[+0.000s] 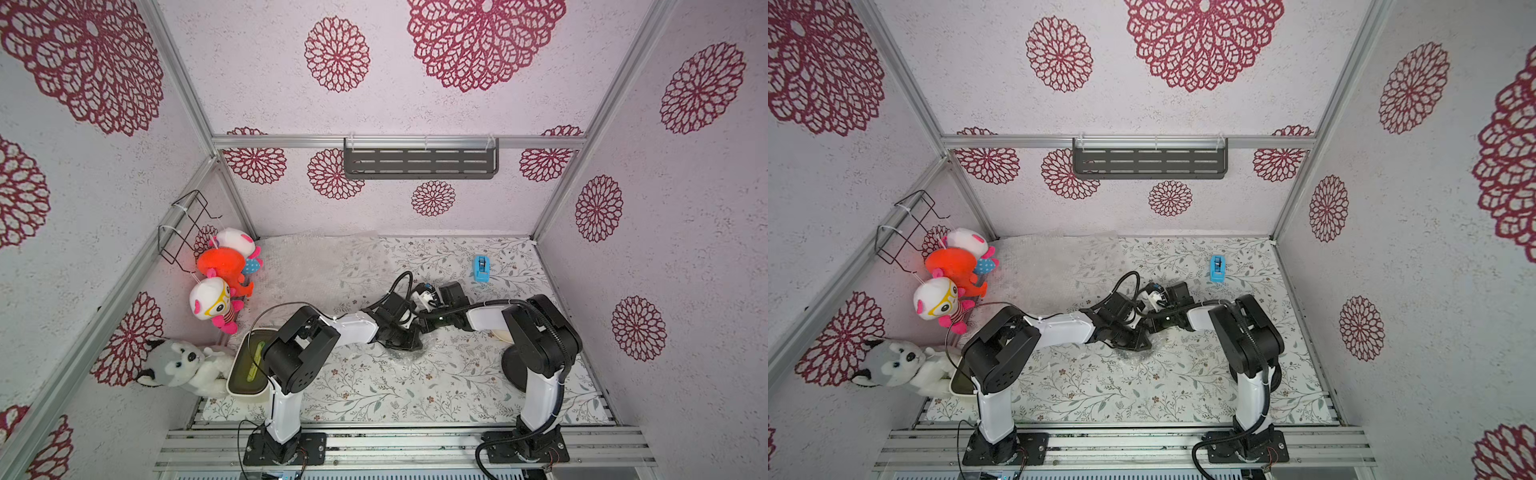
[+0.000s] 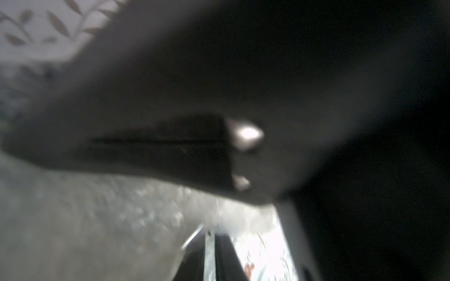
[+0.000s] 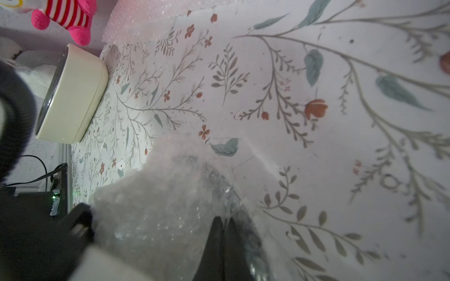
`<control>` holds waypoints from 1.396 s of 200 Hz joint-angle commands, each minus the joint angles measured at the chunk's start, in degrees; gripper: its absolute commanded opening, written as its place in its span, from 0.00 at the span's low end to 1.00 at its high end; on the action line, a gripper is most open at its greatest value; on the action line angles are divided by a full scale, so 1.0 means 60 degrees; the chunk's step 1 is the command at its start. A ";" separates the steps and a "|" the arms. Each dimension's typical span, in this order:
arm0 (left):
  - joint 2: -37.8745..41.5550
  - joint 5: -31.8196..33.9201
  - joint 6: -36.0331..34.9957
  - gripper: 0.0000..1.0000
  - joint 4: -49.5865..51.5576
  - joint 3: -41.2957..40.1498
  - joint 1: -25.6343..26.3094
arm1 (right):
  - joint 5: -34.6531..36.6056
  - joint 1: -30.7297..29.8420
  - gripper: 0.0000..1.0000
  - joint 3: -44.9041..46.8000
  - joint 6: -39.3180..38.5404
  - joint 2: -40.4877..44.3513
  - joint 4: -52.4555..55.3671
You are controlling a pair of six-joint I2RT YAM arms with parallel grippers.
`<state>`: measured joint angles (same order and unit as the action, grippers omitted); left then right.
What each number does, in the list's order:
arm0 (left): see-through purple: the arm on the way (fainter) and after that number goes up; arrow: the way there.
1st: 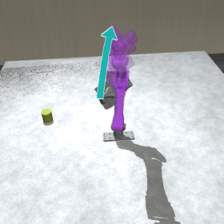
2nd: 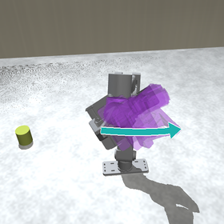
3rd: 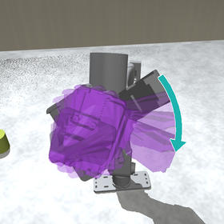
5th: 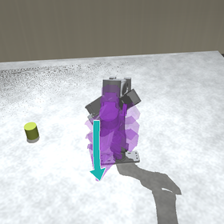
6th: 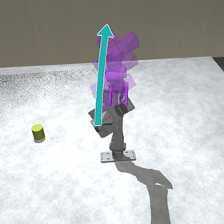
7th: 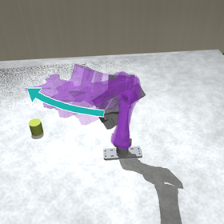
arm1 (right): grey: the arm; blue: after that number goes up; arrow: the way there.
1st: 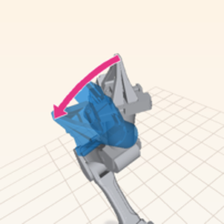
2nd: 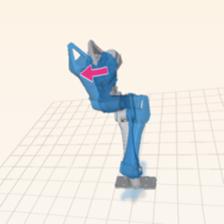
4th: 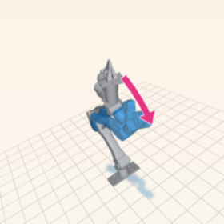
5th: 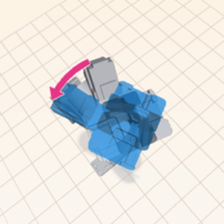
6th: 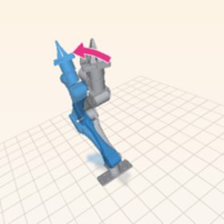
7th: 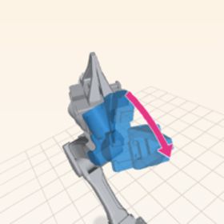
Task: Wrap dinner plates in bubble wrap
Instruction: Stick the tape on the bubble wrap.
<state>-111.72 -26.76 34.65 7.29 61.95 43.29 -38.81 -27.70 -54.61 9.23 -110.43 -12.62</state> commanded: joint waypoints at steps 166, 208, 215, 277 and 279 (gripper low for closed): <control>-0.0338 -0.0095 0.0377 0.09 -0.0320 -0.0911 -0.0021 | 0.3269 0.0653 0.59 -0.3636 -0.4901 0.0722 0.4971; -0.0292 -0.0030 0.0362 0.10 -0.0292 -0.0925 -0.0030 | 0.0220 0.1001 0.24 -0.2479 -0.2372 0.1688 0.5039; -0.0280 -0.0032 0.0348 0.10 -0.0279 -0.0923 -0.0026 | -0.0432 0.0964 0.19 -0.2225 -0.1962 0.1739 0.4939; -0.0235 0.0005 0.0338 0.13 -0.0307 -0.0963 -0.0022 | 0.0189 0.0230 0.00 -0.1282 -0.0108 0.0527 0.4124; -0.0233 -0.0001 0.0341 0.13 -0.0307 -0.0965 -0.0022 | 0.0390 0.0232 0.00 -0.1291 -0.0057 0.0470 0.4125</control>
<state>-111.44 -27.59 37.52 0.19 58.35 42.22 -41.69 -25.63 -61.78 3.31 -104.20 12.60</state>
